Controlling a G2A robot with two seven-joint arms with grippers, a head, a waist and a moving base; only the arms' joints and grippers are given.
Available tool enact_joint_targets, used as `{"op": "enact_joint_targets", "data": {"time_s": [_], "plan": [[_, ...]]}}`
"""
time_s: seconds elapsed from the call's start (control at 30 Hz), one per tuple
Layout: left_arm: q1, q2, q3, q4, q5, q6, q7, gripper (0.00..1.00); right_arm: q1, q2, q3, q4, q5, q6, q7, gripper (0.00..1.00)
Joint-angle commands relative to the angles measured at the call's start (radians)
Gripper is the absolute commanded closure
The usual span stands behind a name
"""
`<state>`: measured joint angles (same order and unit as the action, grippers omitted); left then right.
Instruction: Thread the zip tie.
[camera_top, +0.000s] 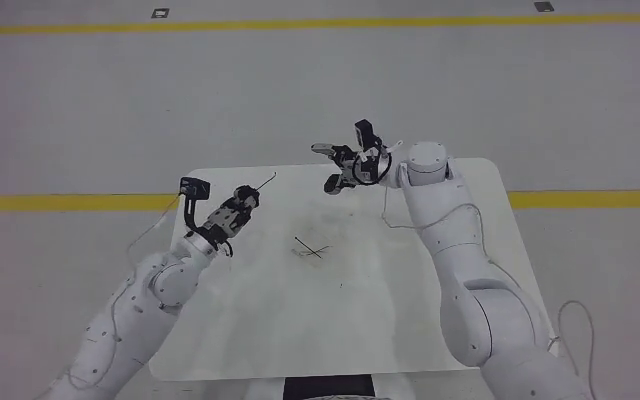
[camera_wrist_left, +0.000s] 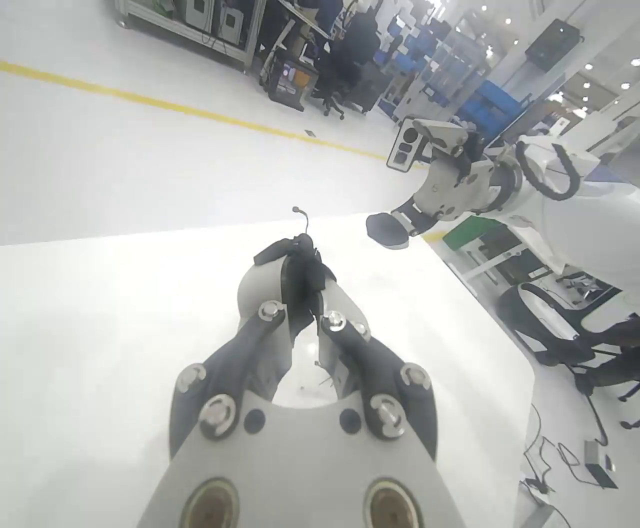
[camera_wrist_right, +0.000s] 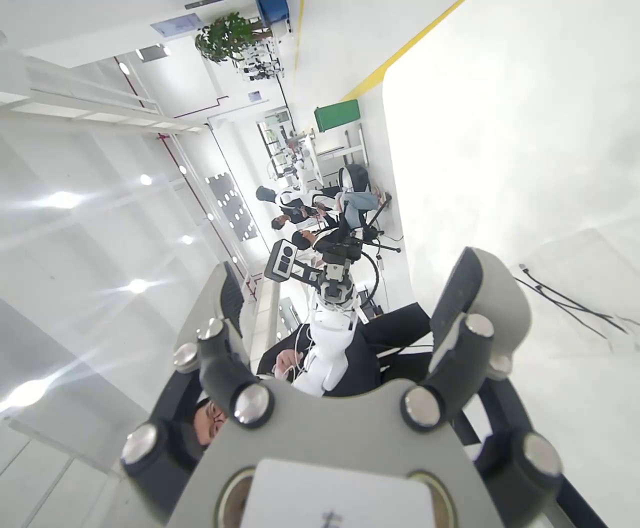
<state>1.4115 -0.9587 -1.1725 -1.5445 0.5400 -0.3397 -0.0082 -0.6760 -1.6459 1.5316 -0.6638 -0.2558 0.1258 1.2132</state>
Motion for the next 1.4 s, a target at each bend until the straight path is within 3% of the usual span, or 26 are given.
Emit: {"op": "enact_joint_targets", "data": {"time_s": [0.0, 0.07, 0.17, 0.27, 0.4, 0.53, 0.57, 0.8, 0.9, 0.97, 1.03, 1.17, 1.37], "plan": [[0.0, -0.003, 0.002, 0.004, -0.058, 0.001, -0.018, 1.0, 0.0, 0.0, 0.0, 0.0, 0.0, 0.0, 0.0, 0.0], [-0.006, -0.005, -0.002, 0.017, -0.136, 0.0, -0.062, 1.0, -0.029, 0.001, 0.022, -0.005, 0.079, -0.025, 0.001, 0.0], [-0.008, -0.003, -0.016, 0.007, -0.318, 0.0, -0.182, 1.0, -0.052, 0.004, 0.058, 0.02, 0.238, -0.068, 0.118, 0.0], [-0.006, 0.003, -0.051, 0.005, -0.484, 0.0, -0.293, 1.0, -0.05, 0.012, 0.066, 0.067, 0.311, -0.107, 0.177, 0.0], [0.0, 0.007, -0.087, -0.001, -0.636, 0.0, -0.414, 1.0, -0.037, 0.014, 0.028, 0.123, 0.388, -0.14, 0.177, 0.0], [0.003, 0.002, -0.111, 0.007, -0.787, 0.0, -0.514, 1.0, -0.033, 0.007, -0.027, 0.157, 0.493, -0.139, 0.177, 0.0], [-0.004, -0.001, -0.122, 0.011, -0.805, 0.0, -0.544, 1.0, -0.033, 0.007, -0.027, 0.157, 0.493, -0.139, 0.177, 0.0], [-0.008, -0.001, -0.129, 0.014, -0.782, 0.0, -0.541, 1.0, -0.033, 0.007, -0.027, 0.157, 0.493, -0.139, 0.177, 0.0], [-0.007, -0.005, -0.115, 0.016, -0.855, 0.029, -0.584, 1.0, -0.055, 0.008, -0.04, 0.138, 0.481, -0.141, 0.159, 0.0], [-0.003, -0.006, -0.119, 0.026, -0.958, 0.057, -0.641, 1.0, -0.082, 0.0, -0.032, 0.12, 0.59, -0.134, 0.177, 0.0], [0.0, -0.003, -0.138, 0.034, -1.074, 0.092, -0.726, 1.0, -0.108, -0.004, -0.059, 0.092, 0.639, -0.145, 0.177, 0.0], [0.014, -0.001, -0.175, 0.051, -1.242, 0.146, -0.821, 1.0, -0.148, -0.002, -0.114, 0.069, 0.719, -0.161, 0.177, 0.0], [0.028, 0.002, -0.203, 0.061, -1.353, 0.19, -0.922, 1.0, -0.16, 0.008, -0.189, 0.075, 0.806, -0.19, 0.177, 0.0]]}}
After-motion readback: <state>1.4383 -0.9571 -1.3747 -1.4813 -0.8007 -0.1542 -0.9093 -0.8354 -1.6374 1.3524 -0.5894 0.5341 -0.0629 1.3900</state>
